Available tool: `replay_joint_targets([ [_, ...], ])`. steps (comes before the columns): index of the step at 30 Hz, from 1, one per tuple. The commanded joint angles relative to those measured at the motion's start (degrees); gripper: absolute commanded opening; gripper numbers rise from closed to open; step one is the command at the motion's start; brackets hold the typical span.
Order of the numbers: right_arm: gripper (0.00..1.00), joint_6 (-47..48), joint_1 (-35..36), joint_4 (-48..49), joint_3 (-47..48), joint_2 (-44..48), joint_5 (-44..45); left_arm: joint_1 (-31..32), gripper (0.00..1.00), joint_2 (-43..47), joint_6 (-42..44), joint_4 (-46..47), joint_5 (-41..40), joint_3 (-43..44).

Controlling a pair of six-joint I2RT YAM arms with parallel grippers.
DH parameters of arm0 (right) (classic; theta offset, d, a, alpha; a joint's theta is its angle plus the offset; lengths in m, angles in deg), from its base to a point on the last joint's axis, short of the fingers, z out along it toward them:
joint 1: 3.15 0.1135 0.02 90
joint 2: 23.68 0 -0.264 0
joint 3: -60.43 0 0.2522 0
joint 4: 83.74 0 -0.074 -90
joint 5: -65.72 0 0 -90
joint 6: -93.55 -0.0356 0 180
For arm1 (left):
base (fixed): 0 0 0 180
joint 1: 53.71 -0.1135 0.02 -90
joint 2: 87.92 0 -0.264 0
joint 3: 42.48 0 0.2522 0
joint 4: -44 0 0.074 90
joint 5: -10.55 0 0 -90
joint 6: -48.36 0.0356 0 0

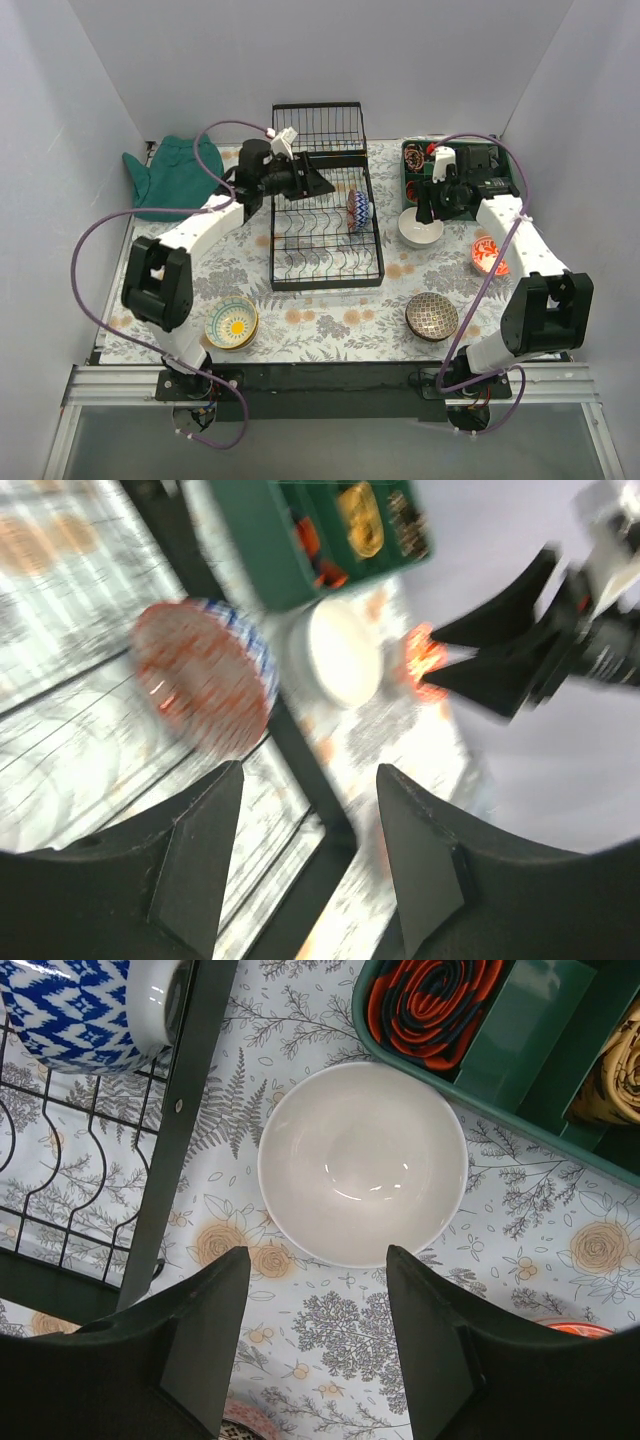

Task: Load the bowls into the dish rack

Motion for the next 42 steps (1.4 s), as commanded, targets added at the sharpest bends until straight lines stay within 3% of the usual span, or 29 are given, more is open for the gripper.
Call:
replay_joint_targets([
  [1,0.65,0.5,-0.1,2.0,-2.3,3.2,-0.8,-1.0,0.55,17.3,32.4,-29.1,-5.7,-2.1],
  [5,0.65,1.8,-0.1,2.2,-3.1,4.0,-0.6,-0.8,0.55,28.8,46.8,-46.6,-12.9,-6.4],
  [9,0.65,2.9,-0.2,2.3,-2.9,3.6,-1.3,-0.6,0.54,33.6,53.1,-66.5,-18.8,-8.6],
  [12,0.65,4.0,-0.2,2.5,-2.5,2.9,-2.6,-0.6,0.49,34.8,59.6,-76.5,-17.5,-8.5],
  [15,0.65,4.9,-0.1,2.8,-2.0,2.4,-4.5,-0.5,0.51,39.8,65.3,-82.3,-13.3,-8.9],
  [16,0.65,4.9,-0.1,2.9,-1.9,2.2,-4.9,-0.6,0.51,41.1,69.2,-83.2,-10.5,-9.0],
  [20,0.65,4.2,-0.1,3.2,-1.7,1.6,-6.4,-0.4,0.53,42.7,70.1,-84.8,-9.9,-11.4],
  [33,0.65,6.4,-0.1,1.1,-4.7,4.5,-6.2,2.6,0.47,41.4,59.1,-83.7,-10.4,-18.4],
  [42,0.65,6.9,-0.2,1.4,-5.2,4.1,-6.8,3.5,0.45,38.3,58.2,-81.2,-11.2,-20.1],
])
